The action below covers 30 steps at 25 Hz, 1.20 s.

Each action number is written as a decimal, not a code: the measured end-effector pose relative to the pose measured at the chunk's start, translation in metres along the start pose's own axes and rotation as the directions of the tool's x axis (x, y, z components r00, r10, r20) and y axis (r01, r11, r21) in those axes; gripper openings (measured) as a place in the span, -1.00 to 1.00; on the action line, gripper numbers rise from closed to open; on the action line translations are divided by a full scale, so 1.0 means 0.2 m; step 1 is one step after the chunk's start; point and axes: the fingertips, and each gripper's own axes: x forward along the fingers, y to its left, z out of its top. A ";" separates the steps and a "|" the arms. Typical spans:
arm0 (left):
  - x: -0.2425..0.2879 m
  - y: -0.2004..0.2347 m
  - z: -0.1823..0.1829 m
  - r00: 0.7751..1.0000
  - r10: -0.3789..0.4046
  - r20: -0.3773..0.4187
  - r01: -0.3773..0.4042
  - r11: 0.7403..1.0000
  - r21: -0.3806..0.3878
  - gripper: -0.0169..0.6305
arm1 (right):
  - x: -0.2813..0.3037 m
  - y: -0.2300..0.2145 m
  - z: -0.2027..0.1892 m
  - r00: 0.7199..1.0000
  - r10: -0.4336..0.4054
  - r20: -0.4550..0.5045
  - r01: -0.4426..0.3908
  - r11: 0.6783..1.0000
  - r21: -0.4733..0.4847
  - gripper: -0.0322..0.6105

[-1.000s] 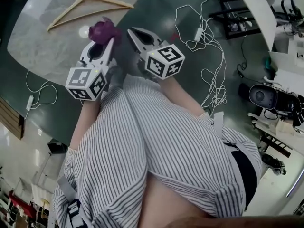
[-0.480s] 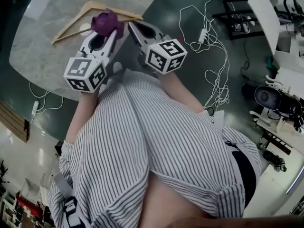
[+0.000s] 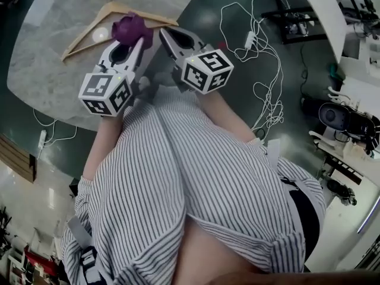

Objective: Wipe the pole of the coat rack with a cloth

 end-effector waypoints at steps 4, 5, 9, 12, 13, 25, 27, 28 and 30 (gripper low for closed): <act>0.02 -0.01 0.01 1.000 0.008 0.002 -0.008 1.000 -0.004 -0.70 | -0.01 -0.01 0.02 1.000 0.006 -0.002 -0.006 1.000 -0.008 -0.85; 0.03 0.00 0.01 1.000 0.011 0.002 -0.011 1.000 -0.006 -0.70 | 0.00 -0.02 0.02 1.000 0.009 -0.005 -0.009 1.000 -0.007 -0.85; 0.07 0.01 0.03 1.000 0.028 0.008 -0.028 1.000 -0.006 -0.70 | 0.03 -0.06 0.05 1.000 0.027 -0.008 -0.027 1.000 -0.012 -0.85; 0.10 -0.01 0.05 0.999 0.047 0.013 -0.046 0.999 -0.003 -0.70 | 0.02 -0.10 0.10 0.999 0.037 -0.002 -0.038 0.999 -0.018 -0.85; 0.12 -0.02 0.06 0.999 0.052 0.013 -0.052 0.999 -0.002 -0.70 | 0.01 -0.11 0.12 0.999 0.039 0.000 -0.039 0.999 -0.019 -0.85; 0.27 -0.02 0.02 0.995 0.087 -0.046 -0.087 0.996 0.008 -0.70 | 0.00 -0.29 0.12 0.999 0.017 -0.049 -0.017 1.000 -0.002 -0.85; 0.30 -0.02 0.02 0.995 0.087 -0.056 -0.087 0.996 0.007 -0.70 | 0.00 -0.32 0.11 0.998 0.016 -0.059 -0.016 1.000 0.003 -0.85; 0.32 -0.02 0.02 0.994 0.087 -0.060 -0.087 0.996 0.007 -0.70 | -0.01 -0.33 0.10 0.998 0.015 -0.065 -0.014 1.000 0.007 -0.85; 0.34 -0.02 0.03 0.994 0.086 -0.067 -0.086 0.996 0.007 -0.70 | -0.01 -0.36 0.09 0.997 0.009 -0.078 -0.008 1.000 0.015 -0.85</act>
